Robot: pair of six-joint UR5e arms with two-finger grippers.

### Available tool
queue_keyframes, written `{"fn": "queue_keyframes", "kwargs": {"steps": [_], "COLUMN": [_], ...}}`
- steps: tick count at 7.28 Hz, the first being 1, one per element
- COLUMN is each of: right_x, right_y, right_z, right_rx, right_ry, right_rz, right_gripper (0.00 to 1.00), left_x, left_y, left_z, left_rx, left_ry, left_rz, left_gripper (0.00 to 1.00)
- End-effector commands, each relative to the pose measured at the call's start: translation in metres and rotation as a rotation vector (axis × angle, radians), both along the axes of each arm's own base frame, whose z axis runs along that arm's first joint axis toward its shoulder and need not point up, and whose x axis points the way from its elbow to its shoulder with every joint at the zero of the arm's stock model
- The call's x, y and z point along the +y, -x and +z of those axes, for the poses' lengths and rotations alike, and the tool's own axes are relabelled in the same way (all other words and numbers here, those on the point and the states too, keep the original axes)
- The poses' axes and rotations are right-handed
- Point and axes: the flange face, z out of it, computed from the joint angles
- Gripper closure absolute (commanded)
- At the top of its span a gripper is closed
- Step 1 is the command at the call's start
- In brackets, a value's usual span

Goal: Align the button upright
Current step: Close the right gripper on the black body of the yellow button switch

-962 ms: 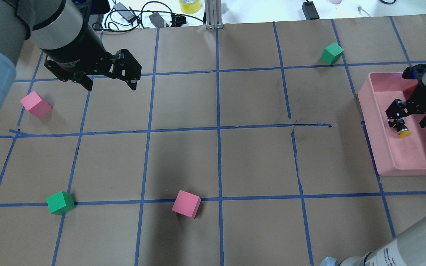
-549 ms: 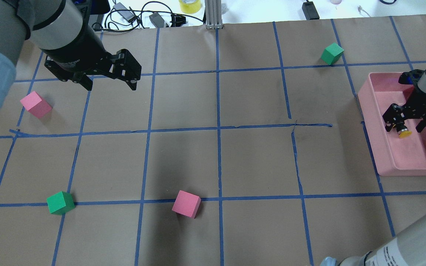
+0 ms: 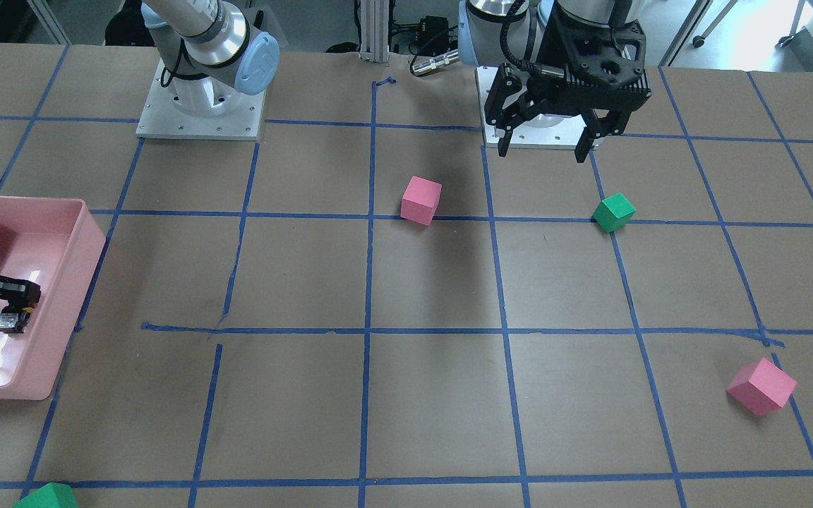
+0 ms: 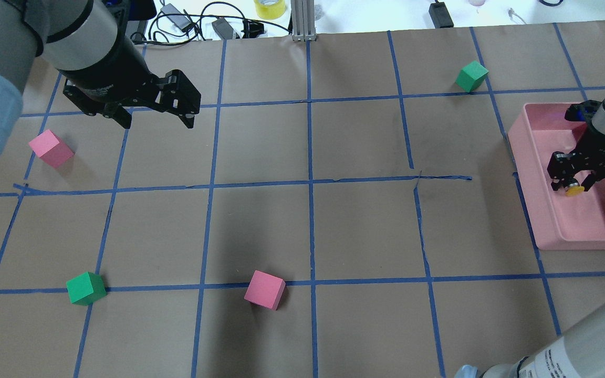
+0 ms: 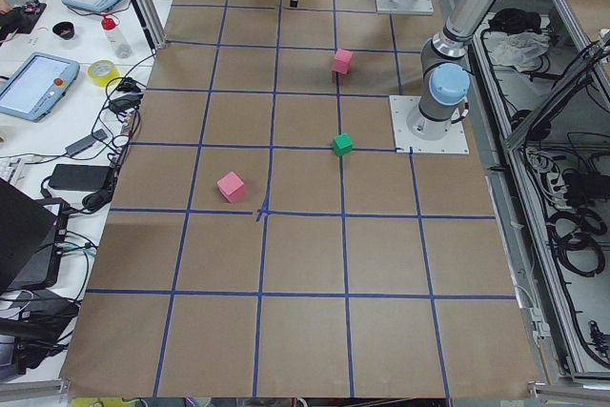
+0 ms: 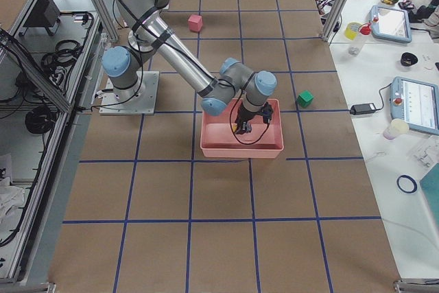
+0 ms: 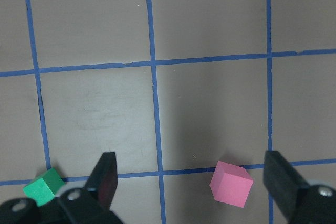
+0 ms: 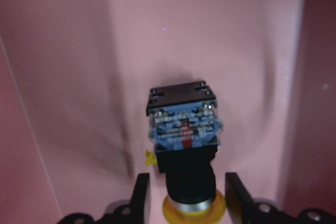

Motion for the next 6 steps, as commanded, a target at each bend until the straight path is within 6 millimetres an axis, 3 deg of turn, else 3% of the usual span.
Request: {"fn": "queue_keyframes", "kwargs": {"steps": [1,2,4,6], "right_x": [0.000,0.000,0.005,-0.014], "right_y": [0.000,0.005,-0.001,0.003], "right_z": [0.007,0.024,0.094,0.147], "right_rx": [0.006,0.044,0.061,0.069], "right_ry": [0.005,-0.001,0.041,0.068], "right_rz": [-0.002,0.005,0.002,0.016], "right_gripper": [1.00,1.00,1.00,1.00], "left_x": [0.000,0.000,0.000,0.000], "left_y": [0.000,0.000,0.000,0.000], "left_z": [0.000,0.000,0.000,0.000], "left_rx": [0.000,0.000,0.000,0.000], "left_ry": [0.000,0.000,0.000,0.000], "left_rz": [0.000,0.000,0.000,0.000], "left_gripper": [0.00,0.00,0.00,0.00]}}
